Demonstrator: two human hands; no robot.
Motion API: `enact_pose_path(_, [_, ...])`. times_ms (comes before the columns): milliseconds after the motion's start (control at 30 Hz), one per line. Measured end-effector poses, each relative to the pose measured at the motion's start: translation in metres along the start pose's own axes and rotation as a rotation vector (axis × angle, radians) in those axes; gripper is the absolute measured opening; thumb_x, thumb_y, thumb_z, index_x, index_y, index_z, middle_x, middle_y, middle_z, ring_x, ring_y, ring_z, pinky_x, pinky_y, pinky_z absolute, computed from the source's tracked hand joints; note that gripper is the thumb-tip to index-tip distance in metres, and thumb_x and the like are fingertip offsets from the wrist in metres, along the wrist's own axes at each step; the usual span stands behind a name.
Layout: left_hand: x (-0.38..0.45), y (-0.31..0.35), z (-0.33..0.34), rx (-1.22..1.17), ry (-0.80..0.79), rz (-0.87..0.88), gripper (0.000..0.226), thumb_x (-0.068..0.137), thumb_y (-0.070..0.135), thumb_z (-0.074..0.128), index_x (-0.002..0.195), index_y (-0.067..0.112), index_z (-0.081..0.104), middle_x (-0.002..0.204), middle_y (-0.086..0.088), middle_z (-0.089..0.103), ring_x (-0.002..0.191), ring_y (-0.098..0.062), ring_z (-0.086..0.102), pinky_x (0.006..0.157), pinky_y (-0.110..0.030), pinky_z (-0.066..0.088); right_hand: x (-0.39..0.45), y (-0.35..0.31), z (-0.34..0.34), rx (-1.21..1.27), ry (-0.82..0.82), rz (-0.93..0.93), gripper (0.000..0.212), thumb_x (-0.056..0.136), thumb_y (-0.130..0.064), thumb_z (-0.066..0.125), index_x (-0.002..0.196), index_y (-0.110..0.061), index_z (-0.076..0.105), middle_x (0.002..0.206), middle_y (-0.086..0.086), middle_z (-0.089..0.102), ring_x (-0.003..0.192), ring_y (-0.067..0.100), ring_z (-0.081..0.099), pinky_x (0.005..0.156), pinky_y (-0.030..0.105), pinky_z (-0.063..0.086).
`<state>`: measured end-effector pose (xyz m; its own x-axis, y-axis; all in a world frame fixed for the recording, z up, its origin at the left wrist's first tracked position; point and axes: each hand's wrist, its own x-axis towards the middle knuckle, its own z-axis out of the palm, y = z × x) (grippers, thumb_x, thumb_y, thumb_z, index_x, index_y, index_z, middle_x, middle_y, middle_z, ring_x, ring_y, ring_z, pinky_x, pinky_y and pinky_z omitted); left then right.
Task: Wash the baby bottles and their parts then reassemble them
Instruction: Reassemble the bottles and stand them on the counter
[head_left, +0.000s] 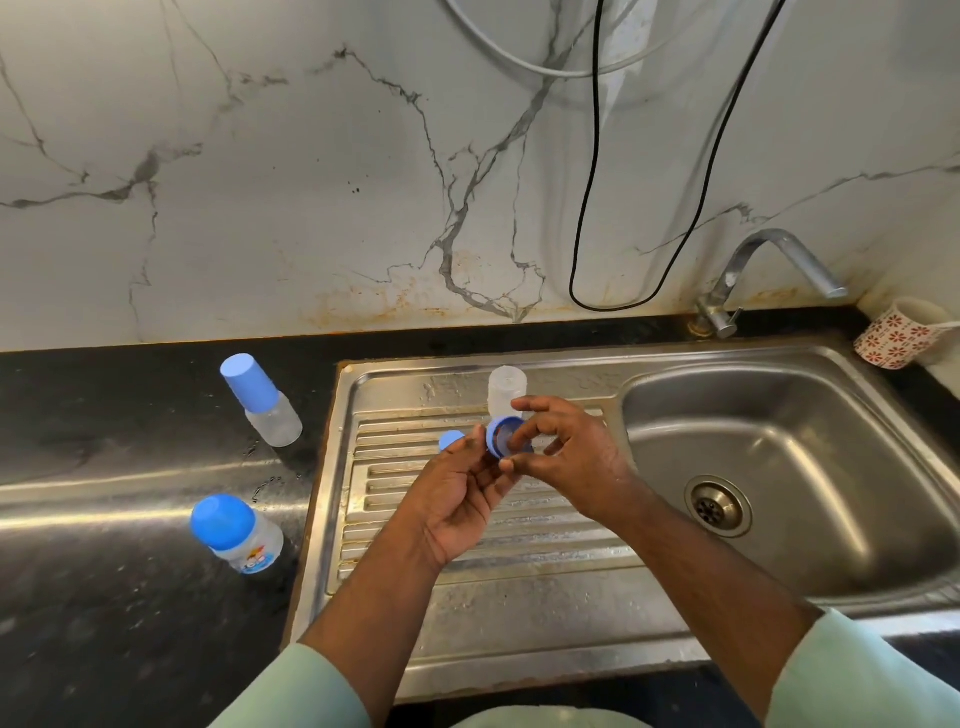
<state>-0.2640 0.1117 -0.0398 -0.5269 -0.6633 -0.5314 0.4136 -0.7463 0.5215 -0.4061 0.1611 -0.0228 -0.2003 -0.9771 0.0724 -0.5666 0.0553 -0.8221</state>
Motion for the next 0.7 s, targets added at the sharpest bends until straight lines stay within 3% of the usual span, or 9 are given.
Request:
enact_pose_path(100, [0.000, 0.000, 0.000, -0.026, 0.016, -0.018, 0.028, 0.095, 0.023, 0.057, 0.105, 0.000, 0.069, 0.095, -0.023, 0.073, 0.072, -0.023, 0.072, 0.078, -0.032, 0.058, -0.003, -0.003, -0.004, 0.149, -0.055, 0.078, 0.015, 0.075, -0.020, 0.081, 0.085, -0.028, 0.072, 0.111, -0.014, 0.065, 0.103, 0.006, 0.062, 0.091, 0.030, 0.054])
enact_pose_path(200, [-0.001, -0.005, -0.002, -0.041, 0.022, -0.031, 0.036, 0.085, 0.029, 0.062, 0.107, 0.001, 0.070, 0.099, -0.022, 0.073, 0.079, -0.026, 0.074, 0.073, -0.034, 0.061, -0.004, -0.006, -0.012, 0.384, -0.010, 0.144, 0.010, 0.080, -0.013, 0.076, 0.080, -0.022, 0.074, 0.086, -0.005, 0.074, 0.085, 0.007, 0.069, 0.081, 0.027, 0.054])
enact_pose_path(267, [-0.002, -0.010, -0.003, -0.043, 0.008, -0.041, 0.039, 0.085, 0.027, 0.063, 0.113, 0.000, 0.068, 0.103, -0.022, 0.072, 0.084, -0.027, 0.074, 0.074, -0.036, 0.063, -0.004, -0.006, -0.014, 0.405, 0.013, 0.157, 0.013, 0.078, -0.009, 0.078, 0.079, -0.018, 0.069, 0.079, -0.001, 0.072, 0.075, 0.011, 0.068, 0.073, 0.026, 0.055])
enact_pose_path(400, [-0.007, -0.014, -0.002, -0.044, -0.021, -0.067, 0.031, 0.078, 0.015, 0.066, 0.105, 0.000, 0.067, 0.084, -0.018, 0.072, 0.067, -0.021, 0.071, 0.064, -0.033, 0.062, -0.003, -0.010, -0.017, 0.386, -0.015, 0.192, 0.031, 0.073, -0.010, 0.083, 0.092, -0.019, 0.060, 0.084, 0.006, 0.072, 0.077, 0.020, 0.068, 0.068, 0.032, 0.057])
enact_pose_path(533, [-0.003, -0.013, 0.002, 0.062, 0.025, -0.098, 0.007, 0.089, 0.005, 0.060, 0.092, 0.002, 0.065, 0.071, -0.013, 0.069, 0.054, -0.013, 0.064, 0.051, -0.022, 0.056, -0.001, -0.020, -0.025, 0.361, -0.239, 0.240, 0.030, 0.082, -0.014, 0.076, 0.110, -0.018, 0.068, 0.098, 0.005, 0.071, 0.078, 0.015, 0.070, 0.067, 0.026, 0.057])
enact_pose_path(700, [-0.003, -0.011, 0.004, 0.172, 0.091, -0.192, 0.018, 0.097, 0.005, 0.052, 0.083, 0.002, 0.064, 0.067, -0.014, 0.061, 0.032, -0.003, 0.041, 0.035, -0.012, 0.038, -0.001, -0.028, -0.025, 0.269, -0.401, 0.266, 0.024, 0.088, -0.007, 0.068, 0.112, -0.012, 0.066, 0.107, 0.005, 0.066, 0.085, 0.022, 0.072, 0.069, 0.026, 0.060])
